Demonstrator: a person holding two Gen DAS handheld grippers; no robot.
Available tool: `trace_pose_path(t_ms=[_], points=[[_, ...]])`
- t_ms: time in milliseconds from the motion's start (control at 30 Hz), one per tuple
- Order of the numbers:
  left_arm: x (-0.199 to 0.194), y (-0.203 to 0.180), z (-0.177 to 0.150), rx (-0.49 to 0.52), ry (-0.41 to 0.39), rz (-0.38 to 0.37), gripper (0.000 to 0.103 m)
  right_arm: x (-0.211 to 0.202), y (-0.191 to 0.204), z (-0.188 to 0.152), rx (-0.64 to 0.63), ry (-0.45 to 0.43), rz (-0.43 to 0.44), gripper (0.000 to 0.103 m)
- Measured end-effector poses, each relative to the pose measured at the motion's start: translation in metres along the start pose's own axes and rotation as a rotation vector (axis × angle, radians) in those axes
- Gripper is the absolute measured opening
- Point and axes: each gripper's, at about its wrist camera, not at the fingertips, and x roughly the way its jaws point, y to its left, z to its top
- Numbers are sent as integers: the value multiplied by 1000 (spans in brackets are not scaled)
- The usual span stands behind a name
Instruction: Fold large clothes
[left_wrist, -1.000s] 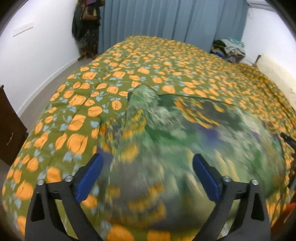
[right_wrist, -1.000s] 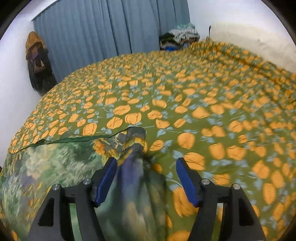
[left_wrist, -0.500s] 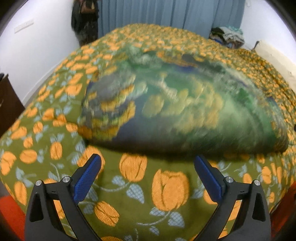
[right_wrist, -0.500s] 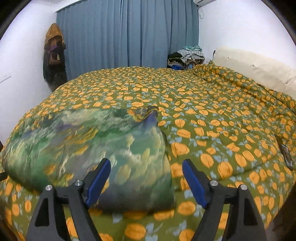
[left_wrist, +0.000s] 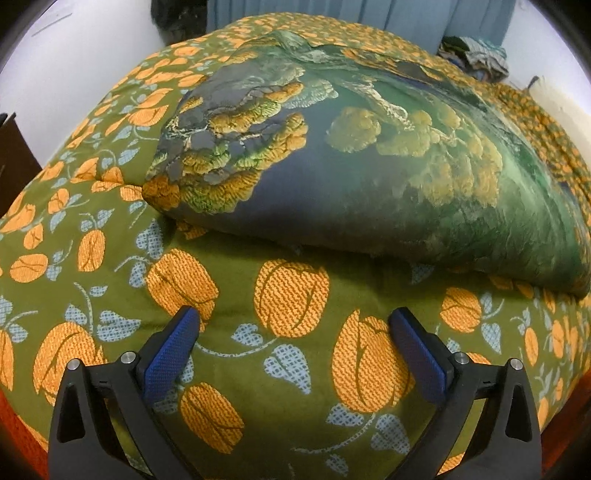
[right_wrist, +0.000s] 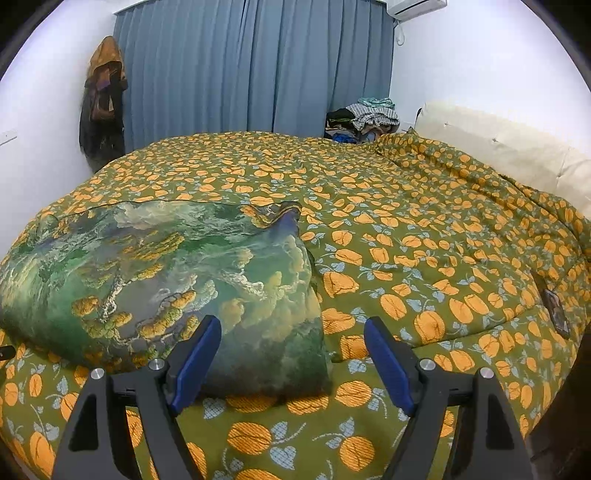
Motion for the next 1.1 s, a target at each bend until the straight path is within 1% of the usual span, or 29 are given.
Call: trace_pose_path(t_ms=[200,300,433,500,600,667,733,800,867,900,967,1033,1067,1100], points=[[-1,-10,-9,70,-11,38,103,2,-11,-3,36,10,-11,81],[-3,-8,-9,50,-2,22,103,4,-14,-6,41,16,-4,81],[-15,0,-5,5,-4,-5,102,6,-18,-6,48,15,14,81],[-29,0,-6,-10,-27,-11,102,6,-21,-5,52,6,15,81],[-56,2,-4,-26,-97,-19,102,6,-25,-4,68,-1,14,81],[-80,1,-1,-36,-161,-50,102,6,-26,-3,81,-5,14,81],[-100,-9,6,-14,-216,-81,102,6,-26,-2,86,-7,23,81],[-110,-28,19,41,-244,-111,102,7,-23,-1,88,-7,40,81],[-108,-53,42,113,-221,-173,102,7,-19,0,85,-8,73,81],[-105,-63,51,129,-209,-200,102,7,-15,0,78,-10,90,81],[-89,-88,80,161,-161,-253,102,7,-8,1,53,-16,114,81],[-69,-107,110,188,-111,-272,102,5,-1,1,22,-24,134,81],[-60,-113,122,195,-99,-265,102,4,2,0,8,-26,142,81],[-46,-120,139,197,-85,-242,102,3,5,-1,-3,-26,152,81]])
